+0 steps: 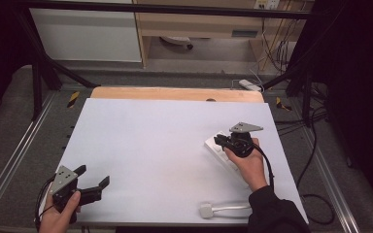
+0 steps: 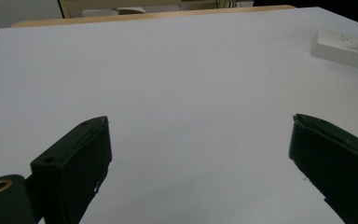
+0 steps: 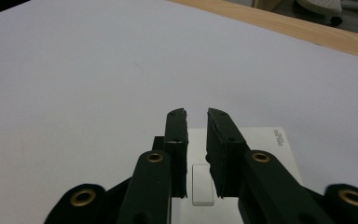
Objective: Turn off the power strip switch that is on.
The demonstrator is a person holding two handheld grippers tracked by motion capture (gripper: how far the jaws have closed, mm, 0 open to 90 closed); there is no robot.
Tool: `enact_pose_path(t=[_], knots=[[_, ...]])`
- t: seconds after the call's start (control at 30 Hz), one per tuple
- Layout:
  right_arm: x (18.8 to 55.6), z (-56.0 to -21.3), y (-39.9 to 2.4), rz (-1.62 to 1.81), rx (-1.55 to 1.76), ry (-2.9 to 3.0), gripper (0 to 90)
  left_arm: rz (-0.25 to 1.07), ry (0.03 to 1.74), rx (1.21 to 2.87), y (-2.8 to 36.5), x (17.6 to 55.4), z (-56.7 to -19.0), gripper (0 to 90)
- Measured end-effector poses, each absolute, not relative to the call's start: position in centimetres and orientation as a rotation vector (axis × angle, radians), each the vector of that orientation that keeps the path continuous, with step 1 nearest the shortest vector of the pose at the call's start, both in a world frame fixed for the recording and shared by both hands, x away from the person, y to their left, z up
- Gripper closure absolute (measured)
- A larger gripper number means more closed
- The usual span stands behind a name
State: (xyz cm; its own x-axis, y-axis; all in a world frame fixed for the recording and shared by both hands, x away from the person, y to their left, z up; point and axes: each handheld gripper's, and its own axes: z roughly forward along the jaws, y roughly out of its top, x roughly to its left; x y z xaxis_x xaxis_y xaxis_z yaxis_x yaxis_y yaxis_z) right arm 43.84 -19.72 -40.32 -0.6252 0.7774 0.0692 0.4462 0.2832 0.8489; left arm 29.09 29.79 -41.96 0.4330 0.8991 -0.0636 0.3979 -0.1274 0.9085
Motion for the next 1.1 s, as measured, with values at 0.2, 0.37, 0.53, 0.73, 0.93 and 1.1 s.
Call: enact_pose_path(t=[0.2,0.37,0.53,0.73,0.93,1.1], knots=[[43.8,-40.1,-20.0,1.299,1.107,2.167,63.3,0.65,1.129,1.72,29.8,29.1,-41.9,5.8],[43.8,-39.9,-20.1,1.329,1.134,2.122,49.5,0.65,1.127,1.72,29.8,29.1,-41.9,5.8],[43.9,-39.6,-20.4,1.342,1.167,2.085,36.2,0.65,1.128,1.717,29.8,29.1,-41.9,5.8],[43.7,-39.1,-20.5,1.319,1.181,2.056,20.0,0.65,1.128,1.718,29.8,29.1,-41.9,5.8],[43.5,-38.7,-20.7,1.306,1.193,2.046,8.9,0.652,1.126,1.715,29.8,29.1,-41.9,5.8],[42.9,-38.0,-20.7,1.303,1.154,2.0,4.7,0.653,1.124,1.716,29.8,29.1,-41.9,5.8]])
